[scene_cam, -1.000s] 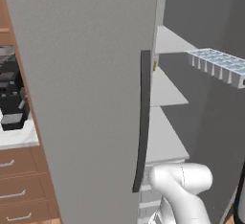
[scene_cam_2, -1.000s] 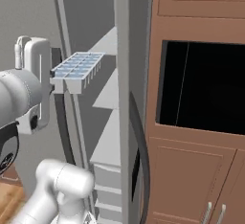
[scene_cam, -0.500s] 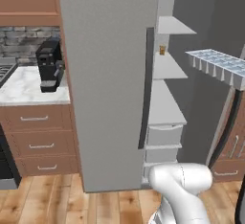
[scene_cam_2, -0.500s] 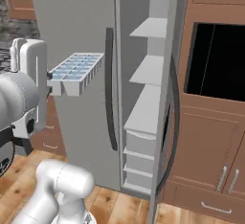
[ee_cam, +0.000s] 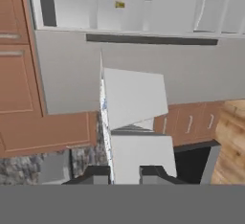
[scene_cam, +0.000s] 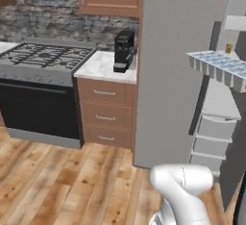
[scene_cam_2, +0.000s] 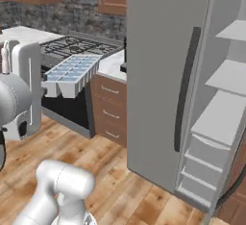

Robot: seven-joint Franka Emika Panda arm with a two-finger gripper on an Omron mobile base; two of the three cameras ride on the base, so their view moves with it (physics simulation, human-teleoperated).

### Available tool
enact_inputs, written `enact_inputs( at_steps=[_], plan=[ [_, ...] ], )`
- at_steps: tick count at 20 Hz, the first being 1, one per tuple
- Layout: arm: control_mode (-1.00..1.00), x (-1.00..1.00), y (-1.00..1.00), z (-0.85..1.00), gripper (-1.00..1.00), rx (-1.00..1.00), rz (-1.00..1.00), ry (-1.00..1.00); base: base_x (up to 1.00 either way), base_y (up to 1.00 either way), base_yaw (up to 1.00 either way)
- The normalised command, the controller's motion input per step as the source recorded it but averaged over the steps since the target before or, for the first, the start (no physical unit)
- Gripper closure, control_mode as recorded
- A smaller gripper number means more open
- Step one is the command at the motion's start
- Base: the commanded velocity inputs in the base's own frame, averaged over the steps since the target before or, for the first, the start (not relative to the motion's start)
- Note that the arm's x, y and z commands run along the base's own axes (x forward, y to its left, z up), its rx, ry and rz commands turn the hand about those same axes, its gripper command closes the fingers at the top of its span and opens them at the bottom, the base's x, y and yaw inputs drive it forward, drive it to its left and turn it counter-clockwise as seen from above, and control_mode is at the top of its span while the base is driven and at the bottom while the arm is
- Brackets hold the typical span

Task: Open the freezer door, pick up the ice cube tray from the freezer, and place it on the dining counter.

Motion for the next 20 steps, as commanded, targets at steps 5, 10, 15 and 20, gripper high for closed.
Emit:
enact_inputs(
  at_steps=[5,10,15,20],
  plan=[
    [1.0,0.0,0.0,0.0,1.0,0.0,0.0,0.0,-0.31,0.38,0.71],
    [1.0,0.0,0.0,0.0,1.0,0.0,0.0,0.0,-0.04,0.22,0.78],
    [1.0,0.0,0.0,0.0,1.0,0.0,0.0,0.0,0.0,0.18,0.82],
    [1.0,0.0,0.0,0.0,1.0,0.0,0.0,0.0,0.0,0.01,0.87]
  ],
)
